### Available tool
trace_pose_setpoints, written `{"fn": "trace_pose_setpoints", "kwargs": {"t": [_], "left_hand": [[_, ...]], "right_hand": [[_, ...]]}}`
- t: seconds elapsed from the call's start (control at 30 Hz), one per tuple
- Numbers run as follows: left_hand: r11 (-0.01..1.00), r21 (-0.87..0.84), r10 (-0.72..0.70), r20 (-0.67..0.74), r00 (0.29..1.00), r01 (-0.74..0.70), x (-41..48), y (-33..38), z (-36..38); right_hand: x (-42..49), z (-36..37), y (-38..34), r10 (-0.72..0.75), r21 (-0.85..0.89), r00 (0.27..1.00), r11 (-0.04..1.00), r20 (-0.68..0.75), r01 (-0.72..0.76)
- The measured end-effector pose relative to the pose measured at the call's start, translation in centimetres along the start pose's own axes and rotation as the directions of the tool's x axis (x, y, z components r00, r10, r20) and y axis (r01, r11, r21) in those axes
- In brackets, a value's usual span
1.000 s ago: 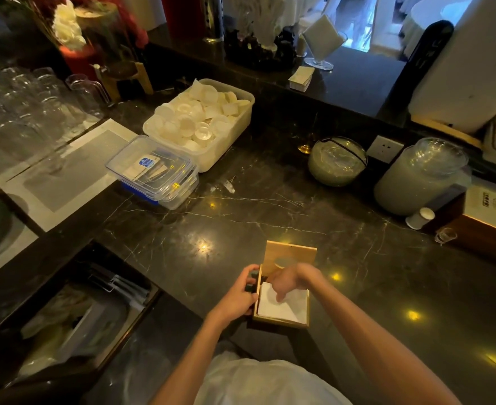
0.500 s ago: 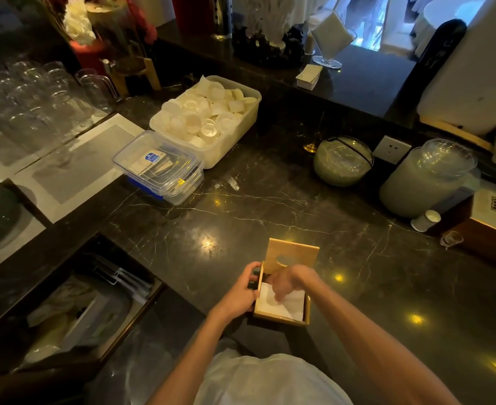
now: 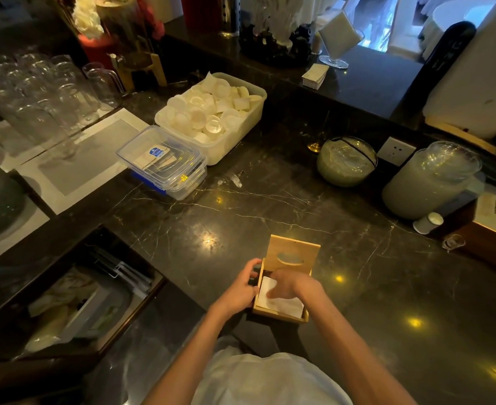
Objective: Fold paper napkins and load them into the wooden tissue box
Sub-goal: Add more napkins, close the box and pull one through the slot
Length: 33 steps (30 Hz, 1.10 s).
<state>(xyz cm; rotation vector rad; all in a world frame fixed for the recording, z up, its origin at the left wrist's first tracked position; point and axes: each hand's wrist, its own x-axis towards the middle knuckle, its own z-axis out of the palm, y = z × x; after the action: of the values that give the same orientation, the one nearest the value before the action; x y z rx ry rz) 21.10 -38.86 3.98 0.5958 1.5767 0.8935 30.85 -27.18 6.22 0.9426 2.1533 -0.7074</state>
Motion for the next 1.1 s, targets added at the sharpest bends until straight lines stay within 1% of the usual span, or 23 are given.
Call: {"fn": "trace_pose_setpoints", "kwargs": {"t": [0.23,0.3,0.37,0.4,0.47,0.53,0.6,0.63,0.67,0.7,0.77,0.8,0.9,0.97,1.03,1.1], "left_hand": [[1.000,0.004,0.012,0.014,1.000,-0.012,-0.6,0.3,0.0],[1.000,0.015,0.024,0.006,1.000,-0.024,-0.7,0.5,0.1],[0.996,0.082,0.045,-0.017,0.999,-0.043,-0.8,0.4,0.3],[0.988,0.142,0.061,-0.038,0.997,-0.055,-0.8,0.3,0.4],[0.940,0.331,0.105,-0.070,0.992,-0.076,-0.9,0.1,0.9],[0.844,0.526,0.161,-0.065,0.985,-0.103,-1.5,0.3,1.7],[0.732,0.670,0.196,-0.033,0.980,-0.124,-1.7,0.3,2.4],[0.689,0.714,0.197,-0.021,0.980,-0.123,-1.7,0.3,2.7],[0.656,0.744,0.201,-0.014,0.979,-0.124,-1.5,0.4,2.8],[0.631,0.766,0.200,-0.011,0.980,-0.121,-1.4,0.5,2.9],[0.583,0.806,0.182,0.000,0.983,-0.108,-0.9,0.7,2.9],[0.560,0.823,0.163,0.006,0.987,-0.097,-0.6,0.8,3.0],[0.504,0.862,0.077,0.011,0.997,-0.048,0.2,1.3,3.1],[0.487,0.873,0.023,-0.012,1.000,0.000,0.8,1.6,3.1],[0.494,0.869,-0.022,-0.029,0.999,0.036,1.3,1.7,3.1],[0.508,0.859,-0.064,-0.032,0.997,0.060,1.7,2.0,2.8]], "right_hand": [[-0.4,0.3,0.5,-0.017,0.128,1.000,0.992,0.016,0.015],[-0.7,0.1,0.6,-0.034,0.135,0.999,0.990,0.023,0.030],[-1.2,0.1,0.7,-0.039,0.137,0.999,0.990,0.017,0.036],[-1.5,0.3,0.8,-0.035,0.140,0.999,0.989,-0.010,0.036],[-2.4,1.1,1.1,-0.027,0.137,0.992,0.990,-0.123,0.044],[-3.9,2.4,1.5,-0.063,0.111,0.953,0.989,-0.295,0.100],[-5.7,3.7,2.1,-0.137,0.028,0.854,0.984,-0.501,0.175],[-6.7,4.2,2.5,-0.162,-0.017,0.807,0.983,-0.567,0.185],[-7.5,4.9,3.0,-0.179,-0.059,0.786,0.982,-0.592,0.180],[-8.2,5.5,3.5,-0.189,-0.096,0.793,0.982,-0.579,0.164],[-9.0,7.0,4.2,-0.205,-0.181,0.840,0.975,-0.502,0.130],[-9.0,7.7,4.5,-0.213,-0.209,0.852,0.970,-0.479,0.124],[-9.2,8.2,4.6,-0.177,-0.195,0.860,0.976,-0.479,0.092],[-9.3,8.1,4.3,-0.154,-0.183,0.867,0.980,-0.473,0.074],[-9.2,7.8,4.3,-0.147,-0.119,0.839,0.988,-0.523,0.099],[-9.1,7.1,4.5,-0.076,0.002,0.793,0.995,-0.604,0.096]]}}
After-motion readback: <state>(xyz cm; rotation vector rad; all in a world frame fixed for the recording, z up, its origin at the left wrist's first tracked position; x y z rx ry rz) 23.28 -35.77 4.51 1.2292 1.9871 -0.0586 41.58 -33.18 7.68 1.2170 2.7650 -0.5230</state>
